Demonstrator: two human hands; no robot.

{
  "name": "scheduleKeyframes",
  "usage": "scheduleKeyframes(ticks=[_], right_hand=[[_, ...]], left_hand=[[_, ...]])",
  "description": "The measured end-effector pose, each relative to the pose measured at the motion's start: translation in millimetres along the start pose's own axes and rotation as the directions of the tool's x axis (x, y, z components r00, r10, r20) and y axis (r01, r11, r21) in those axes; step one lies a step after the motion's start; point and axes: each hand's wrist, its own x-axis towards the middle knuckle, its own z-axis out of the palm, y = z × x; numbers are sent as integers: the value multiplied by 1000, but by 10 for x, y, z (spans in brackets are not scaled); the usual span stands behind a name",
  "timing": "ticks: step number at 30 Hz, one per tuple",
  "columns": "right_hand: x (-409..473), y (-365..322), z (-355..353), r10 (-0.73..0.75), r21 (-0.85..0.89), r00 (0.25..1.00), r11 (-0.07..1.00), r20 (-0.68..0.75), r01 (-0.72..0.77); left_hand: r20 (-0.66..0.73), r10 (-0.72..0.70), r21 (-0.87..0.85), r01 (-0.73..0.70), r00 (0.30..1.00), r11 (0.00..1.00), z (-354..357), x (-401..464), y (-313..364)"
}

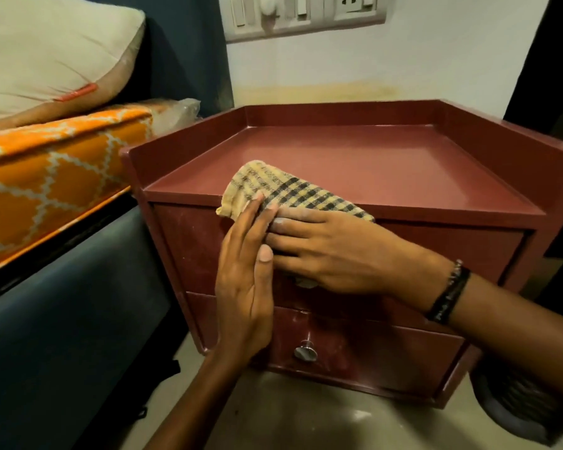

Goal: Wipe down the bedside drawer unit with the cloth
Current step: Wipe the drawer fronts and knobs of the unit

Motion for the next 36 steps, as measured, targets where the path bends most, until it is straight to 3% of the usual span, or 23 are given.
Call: scheduleKeyframes(ticks=[2, 4, 7, 9, 12, 15, 19, 24, 26, 30, 32, 34, 36], right_hand=[[-115, 50, -280, 22, 70, 1000, 997, -19, -21], [-381, 132, -490, 163, 136, 981, 980, -105, -149], [-701, 153, -527, 482, 164, 841, 876, -244, -454], [-708, 96, -341, 567, 131, 792, 824, -226, -552], [-639, 39, -108, 559, 87, 809, 829, -185, -553], [-603, 6, 6, 512, 15, 833, 853, -210, -521], [-537, -31, 76, 520, 23, 804, 843, -288, -537], [-557, -44, 83, 533, 39, 791, 835, -301, -548], [-570, -43, 93, 537, 61, 788, 835, -300, -546], [-584, -56, 96, 560, 100, 768, 823, -310, -559], [-584, -67, 108, 572, 110, 756, 815, -319, -570], [-575, -79, 121, 587, 127, 746, 805, -314, -580], [-572, -85, 123, 602, 151, 738, 795, -305, -587]], left_hand=[[-62, -68, -15, 67, 996, 998, 85, -16, 61], [-93, -114, 8, 115, 989, 993, 178, -31, 150], [-117, -157, 86, 167, 981, 982, 418, -17, 317], [-155, -176, 155, 200, 972, 967, 548, -1, 347], [-269, -306, 147, 353, 913, 924, 517, -21, 150], [-325, -554, -16, 582, 766, 813, 432, -143, -41], [-237, -469, 81, 498, 851, 863, 483, -181, 21], [-227, -408, 158, 447, 884, 880, 423, -9, -47], [-283, -434, 126, 482, 855, 867, 352, 42, -145], [-352, -598, -56, 621, 720, 782, 282, 15, -343], [-306, -486, 82, 532, 818, 843, 297, -109, -329], [-187, -247, 282, 293, 951, 914, 323, -173, -343], [-126, -97, 356, 136, 987, 925, 288, -92, -410]])
